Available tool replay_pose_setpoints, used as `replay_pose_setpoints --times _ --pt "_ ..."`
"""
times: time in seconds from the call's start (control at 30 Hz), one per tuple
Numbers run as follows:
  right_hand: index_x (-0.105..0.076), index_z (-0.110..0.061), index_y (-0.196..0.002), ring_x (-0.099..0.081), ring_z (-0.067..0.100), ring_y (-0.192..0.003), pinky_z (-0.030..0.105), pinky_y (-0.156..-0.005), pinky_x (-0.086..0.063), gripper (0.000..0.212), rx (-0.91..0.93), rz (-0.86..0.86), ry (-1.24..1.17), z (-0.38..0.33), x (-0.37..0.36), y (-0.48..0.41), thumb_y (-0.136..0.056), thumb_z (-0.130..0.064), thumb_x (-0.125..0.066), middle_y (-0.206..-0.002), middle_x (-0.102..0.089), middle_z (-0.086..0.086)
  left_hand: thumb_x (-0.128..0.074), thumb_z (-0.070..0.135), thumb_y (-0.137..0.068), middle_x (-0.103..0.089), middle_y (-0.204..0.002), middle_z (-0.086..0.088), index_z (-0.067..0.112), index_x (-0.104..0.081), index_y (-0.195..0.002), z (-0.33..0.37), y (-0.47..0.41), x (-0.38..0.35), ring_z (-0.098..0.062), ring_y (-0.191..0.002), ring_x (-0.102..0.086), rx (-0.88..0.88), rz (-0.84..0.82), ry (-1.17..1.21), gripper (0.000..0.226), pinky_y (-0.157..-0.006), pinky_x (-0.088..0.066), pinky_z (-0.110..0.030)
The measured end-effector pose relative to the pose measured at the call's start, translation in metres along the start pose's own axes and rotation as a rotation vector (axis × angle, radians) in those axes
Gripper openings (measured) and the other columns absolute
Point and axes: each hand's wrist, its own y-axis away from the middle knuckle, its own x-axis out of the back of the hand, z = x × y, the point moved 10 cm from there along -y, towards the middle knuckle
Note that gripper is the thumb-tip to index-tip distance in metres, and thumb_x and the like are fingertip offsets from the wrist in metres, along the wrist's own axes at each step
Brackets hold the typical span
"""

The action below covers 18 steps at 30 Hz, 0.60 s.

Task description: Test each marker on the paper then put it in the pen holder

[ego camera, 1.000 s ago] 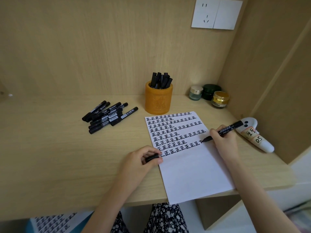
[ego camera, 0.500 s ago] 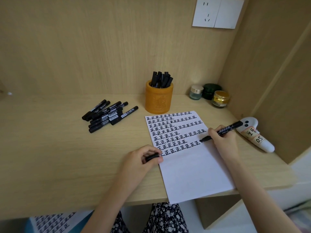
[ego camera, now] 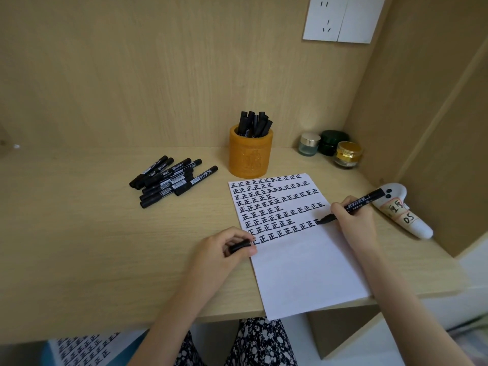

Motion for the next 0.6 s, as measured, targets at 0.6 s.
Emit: replay_pose_setpoints --times 0.6 --pt "-0.039 -0.01 -0.061 -0.035 0.006 -0.044 0.018 -0.045 -0.029 0.03 0.068 0.07 0.014 -0.004 0.007 -0.001 -0.084 -0.001 -0.055 -0.055 -0.035 0.003 -0.072 0.029 -0.078 -0.068 -0.092 0.019 0.033 -0.068 -0.095 0.0 0.0 0.0 0.009 -0.082 -0.059 0.004 0.001 -0.027 0.018 -0.07 -0.042 -0.006"
